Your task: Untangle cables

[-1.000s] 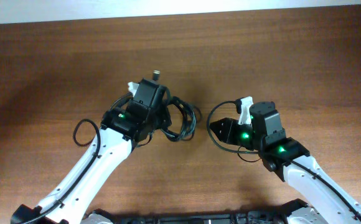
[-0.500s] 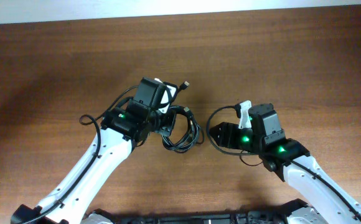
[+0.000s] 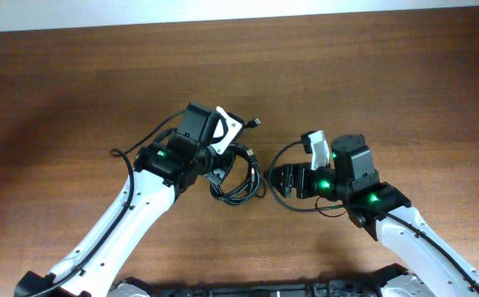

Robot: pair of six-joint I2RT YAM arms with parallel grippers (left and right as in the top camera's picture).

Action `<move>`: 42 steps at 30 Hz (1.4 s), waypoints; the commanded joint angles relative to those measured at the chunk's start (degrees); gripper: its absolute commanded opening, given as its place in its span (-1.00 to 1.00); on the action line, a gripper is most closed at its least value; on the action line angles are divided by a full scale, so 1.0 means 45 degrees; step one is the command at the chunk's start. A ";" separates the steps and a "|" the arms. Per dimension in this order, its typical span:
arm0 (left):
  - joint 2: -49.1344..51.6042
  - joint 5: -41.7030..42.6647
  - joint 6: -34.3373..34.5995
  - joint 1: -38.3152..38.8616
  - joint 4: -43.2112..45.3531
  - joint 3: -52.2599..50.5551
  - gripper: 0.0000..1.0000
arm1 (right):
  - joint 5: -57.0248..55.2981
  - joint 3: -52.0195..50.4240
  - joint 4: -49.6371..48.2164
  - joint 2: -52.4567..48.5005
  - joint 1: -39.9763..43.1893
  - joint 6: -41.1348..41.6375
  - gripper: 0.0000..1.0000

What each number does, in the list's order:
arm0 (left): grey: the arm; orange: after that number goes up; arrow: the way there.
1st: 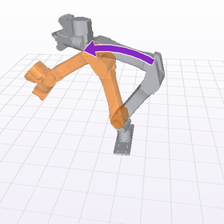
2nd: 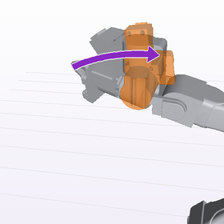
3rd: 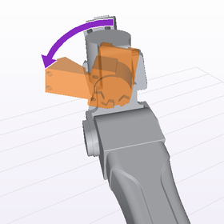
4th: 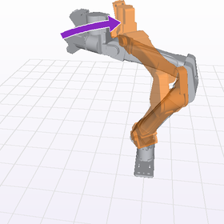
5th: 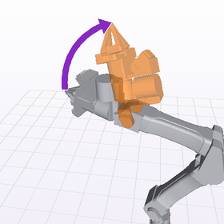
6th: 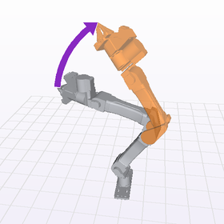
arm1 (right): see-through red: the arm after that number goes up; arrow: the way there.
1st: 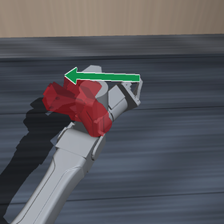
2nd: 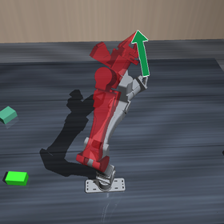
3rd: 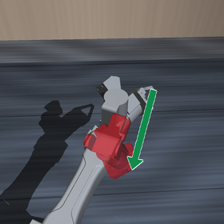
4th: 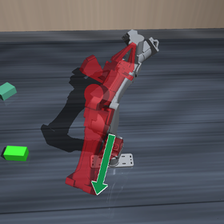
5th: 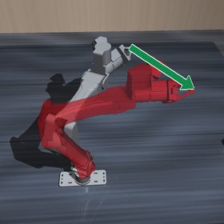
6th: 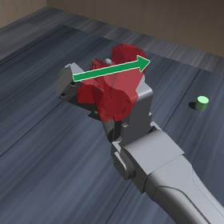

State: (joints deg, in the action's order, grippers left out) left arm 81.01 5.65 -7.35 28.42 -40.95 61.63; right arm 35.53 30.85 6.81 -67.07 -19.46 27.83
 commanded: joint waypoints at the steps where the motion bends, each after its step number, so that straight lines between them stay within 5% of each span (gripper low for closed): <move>1: -0.0078 0.0316 -0.0602 -0.0019 0.0049 0.0189 -1.00 | 0.1719 0.0053 -0.0039 0.0039 0.0078 -0.1637 0.70; 8: -0.0078 0.2244 -0.0661 -0.0019 0.0937 0.0194 -1.00 | 0.2715 0.0049 -0.0495 0.0034 0.0078 -0.1661 0.68; 10: -0.0078 0.2953 -0.0529 -0.0010 0.1190 0.0189 -1.00 | 0.2827 0.0049 -0.0918 0.0034 0.0078 -0.1656 0.24; 13: -0.0078 0.3978 -0.0180 -0.0010 0.1885 0.0194 -1.00 | 0.2827 0.0049 -0.0996 0.0034 0.0078 -0.1656 -0.90; 15: -0.0083 0.2409 0.0607 -0.0024 0.2157 0.0194 -0.95 | 0.2798 0.0049 -0.0753 0.0034 0.0078 -0.1656 -0.92; 16: -0.0083 0.0777 0.1438 -0.0024 0.2137 0.0194 -0.74 | 0.2769 0.0049 -0.0568 0.0034 0.0078 -0.1656 -0.92; 17: -0.0083 -0.0704 0.2409 -0.0024 0.2035 0.0194 -0.17 | 0.2769 0.0049 -0.0452 0.0034 0.0078 -0.1656 -0.92; 18: -0.0083 -0.1734 0.3186 -0.0024 0.1948 0.0194 0.13 | 0.2773 0.0049 -0.0418 0.0034 0.0078 -0.1651 -0.92; 21: -0.0083 -0.3507 0.5610 -0.0024 0.1676 0.0194 0.87 | 0.2186 0.0049 -0.0427 0.0034 0.0078 -0.0758 -0.92; 22: -0.0083 -0.3502 0.6101 -0.0024 0.1656 0.0194 0.98 | 0.2157 0.0049 -0.0466 0.0034 0.0078 -0.0743 -0.92; 26: -0.0078 -0.1039 0.7150 -0.0019 0.1035 0.0189 0.98 | 0.2157 0.0049 -0.0947 0.0034 0.0078 -0.0743 -0.92; 27: -0.0078 -0.0821 0.7145 -0.0019 0.0641 0.0194 0.83 | 0.2157 0.0049 -0.1103 0.0034 0.0078 -0.0743 -0.92; 29: -0.0078 -0.0860 0.7019 -0.0019 0.0209 0.0189 -0.32 | 0.1948 0.0049 -0.1190 0.0034 0.0078 -0.0743 -0.92; 32: -0.0078 -0.0874 0.6285 -0.0024 0.0384 0.0189 -1.00 | 0.1914 0.0049 -0.1185 0.0034 0.0078 -0.0743 -0.92; 36: -0.0078 -0.0869 0.6290 -0.0024 0.1035 0.0189 -1.00 | 0.1914 0.0049 -0.1180 0.0034 0.0078 -0.0743 -0.92; 38: -0.0078 -0.0860 0.6295 -0.0019 0.1025 0.0189 -0.63 | 0.1909 0.0049 -0.1185 0.0034 0.0078 -0.0743 -0.92; 40: -0.0078 -0.0491 0.6305 -0.0010 0.0787 0.0189 0.01 | 0.1200 0.0049 -0.1190 0.0034 0.0083 0.0690 -0.92; 42: -0.0078 -0.0491 0.6450 -0.0010 0.0369 0.0189 0.22 | 0.0180 0.0049 -0.1428 0.0034 0.0083 0.2336 -0.92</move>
State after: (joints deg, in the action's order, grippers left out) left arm 81.01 2.20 21.63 28.73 -37.74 61.71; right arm 41.54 30.81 1.98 -67.07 -19.46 29.36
